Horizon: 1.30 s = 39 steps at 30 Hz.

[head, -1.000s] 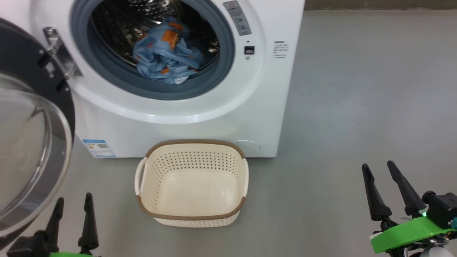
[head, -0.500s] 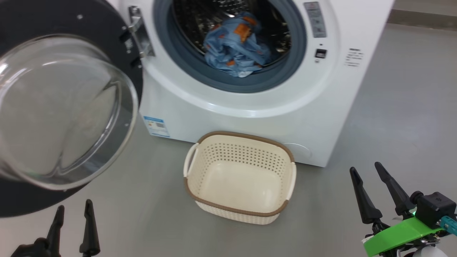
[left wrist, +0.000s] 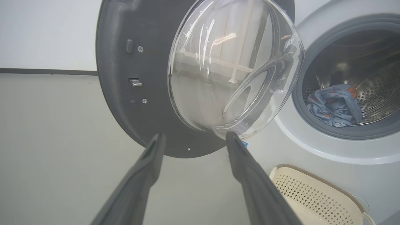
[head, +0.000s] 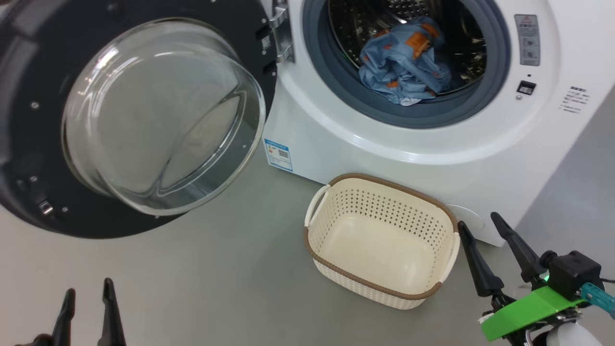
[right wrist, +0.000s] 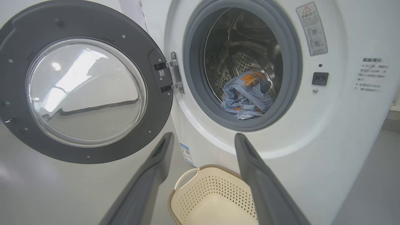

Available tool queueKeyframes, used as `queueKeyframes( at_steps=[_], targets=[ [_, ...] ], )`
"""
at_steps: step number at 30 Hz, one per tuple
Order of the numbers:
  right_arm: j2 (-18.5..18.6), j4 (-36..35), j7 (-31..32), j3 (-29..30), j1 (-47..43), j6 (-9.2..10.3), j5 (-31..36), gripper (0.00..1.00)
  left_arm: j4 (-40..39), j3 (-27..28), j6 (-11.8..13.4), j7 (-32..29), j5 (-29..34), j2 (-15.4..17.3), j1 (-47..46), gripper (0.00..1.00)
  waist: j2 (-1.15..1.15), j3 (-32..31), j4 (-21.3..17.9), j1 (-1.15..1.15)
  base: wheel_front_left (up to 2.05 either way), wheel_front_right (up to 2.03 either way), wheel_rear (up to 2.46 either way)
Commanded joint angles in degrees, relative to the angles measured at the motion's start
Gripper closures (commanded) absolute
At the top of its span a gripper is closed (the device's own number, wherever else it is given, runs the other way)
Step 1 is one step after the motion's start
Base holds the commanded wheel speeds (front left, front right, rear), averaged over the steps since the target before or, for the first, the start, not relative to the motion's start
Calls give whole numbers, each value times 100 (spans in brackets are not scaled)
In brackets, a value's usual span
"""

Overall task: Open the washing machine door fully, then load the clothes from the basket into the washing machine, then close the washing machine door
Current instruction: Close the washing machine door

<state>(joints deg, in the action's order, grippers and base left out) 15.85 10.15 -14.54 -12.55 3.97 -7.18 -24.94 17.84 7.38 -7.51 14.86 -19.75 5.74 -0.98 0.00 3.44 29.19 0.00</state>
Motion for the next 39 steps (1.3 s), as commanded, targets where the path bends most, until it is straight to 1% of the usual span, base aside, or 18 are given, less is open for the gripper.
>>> queueKeyframes(
  at_steps=[1,7,15,26,29,30,31,32,33,34,36,39],
  targets=[
    [121,-89,-46,-177,254,-31,-46,0,-217,282,2,14,-53,35,1,0,0,88,126,0,0,0,0],
    [183,17,-46,-400,457,-31,-111,0,-375,477,2,14,-29,-80,108,0,0,135,154,0,0,0,0],
    [240,64,-46,-494,557,-31,-164,0,-456,554,2,14,-5,-155,164,0,0,156,157,0,0,0,0],
    [236,39,-46,-426,483,-31,-159,0,-428,495,2,14,19,-191,95,0,0,153,135,0,0,0,0],
    [212,23,-46,-402,444,-31,-148,0,-506,466,2,14,-78,-173,23,0,0,151,131,0,0,0,0],
    [205,17,-46,-394,432,-31,-144,0,-566,482,2,14,-141,-152,-16,9,0,155,130,0,0,0,0],
    [199,10,-46,-388,419,-31,-139,0,-649,504,2,14,-219,-118,-66,36,0,157,129,0,0,0,0],
    [194,4,-46,-382,406,-31,-137,0,-747,552,2,14,-320,-76,-122,66,0,158,129,0,0,0,0],
    [191,-3,-46,-374,393,-31,-135,0,-849,616,2,14,-443,-26,-185,88,0,164,129,0,0,0,0],
    [191,-12,-46,-364,382,-31,-133,0,-950,680,2,14,-562,41,-252,100,0,173,129,0,0,0,0],
    [194,-30,-46,-345,361,-31,-126,0,-1108,780,2,14,-781,247,-407,100,0,198,128,0,0,0,0],
    [214,-61,-46,-309,341,-31,-110,0,-1210,869,2,14,-1352,630,-757,100,0,273,131,0,0,0,0]
  ],
)
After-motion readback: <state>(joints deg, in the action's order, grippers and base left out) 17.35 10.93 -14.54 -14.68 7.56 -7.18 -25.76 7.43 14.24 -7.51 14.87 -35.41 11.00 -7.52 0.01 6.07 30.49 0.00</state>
